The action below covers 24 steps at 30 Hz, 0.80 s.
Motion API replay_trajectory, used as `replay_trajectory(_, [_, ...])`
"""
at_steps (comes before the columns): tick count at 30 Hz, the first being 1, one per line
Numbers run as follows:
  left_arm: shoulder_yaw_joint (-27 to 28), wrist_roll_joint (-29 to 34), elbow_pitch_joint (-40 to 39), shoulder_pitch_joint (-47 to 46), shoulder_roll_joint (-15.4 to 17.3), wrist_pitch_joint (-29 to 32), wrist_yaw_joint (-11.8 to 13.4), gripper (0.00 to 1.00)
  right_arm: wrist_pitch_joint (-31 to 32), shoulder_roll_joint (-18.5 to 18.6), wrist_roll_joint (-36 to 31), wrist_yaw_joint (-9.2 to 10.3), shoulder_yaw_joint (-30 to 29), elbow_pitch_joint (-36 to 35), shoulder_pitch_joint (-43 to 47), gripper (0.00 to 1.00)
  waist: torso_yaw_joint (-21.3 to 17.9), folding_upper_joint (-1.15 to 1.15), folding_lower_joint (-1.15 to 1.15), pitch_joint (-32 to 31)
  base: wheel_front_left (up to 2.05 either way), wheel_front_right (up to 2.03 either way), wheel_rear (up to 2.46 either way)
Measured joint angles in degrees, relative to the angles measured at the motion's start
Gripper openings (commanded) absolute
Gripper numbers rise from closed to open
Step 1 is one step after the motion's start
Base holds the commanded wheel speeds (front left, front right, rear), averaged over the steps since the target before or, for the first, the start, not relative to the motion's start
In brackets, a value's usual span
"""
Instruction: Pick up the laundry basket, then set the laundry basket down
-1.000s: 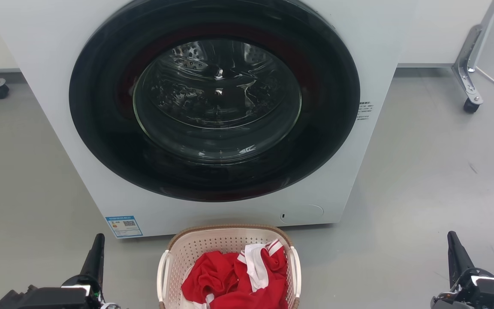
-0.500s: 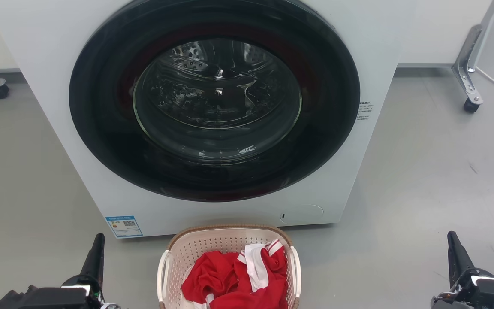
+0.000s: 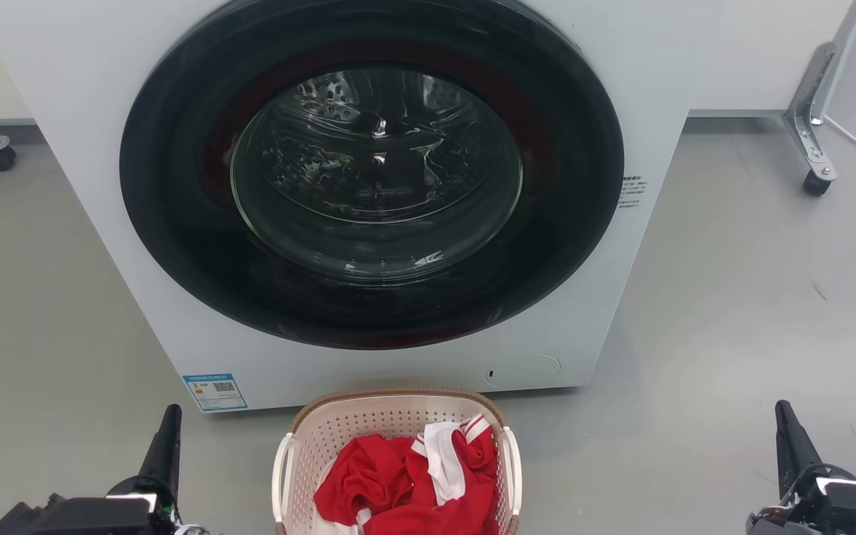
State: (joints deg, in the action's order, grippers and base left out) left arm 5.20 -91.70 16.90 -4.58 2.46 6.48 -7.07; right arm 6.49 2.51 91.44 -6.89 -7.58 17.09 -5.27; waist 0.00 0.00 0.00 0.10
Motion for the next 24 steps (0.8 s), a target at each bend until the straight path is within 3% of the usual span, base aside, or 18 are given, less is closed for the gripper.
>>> replay_trajectory(24, [0.00, 0.00, 0.01, 0.00, -0.01, 0.00, -0.01, 0.00, 0.00, 0.00, 0.01, 0.00, 0.00, 0.00, 0.00, 0.00, 0.00, 0.00, 0.00, 0.00, 0.00, 0.00, 0.00])
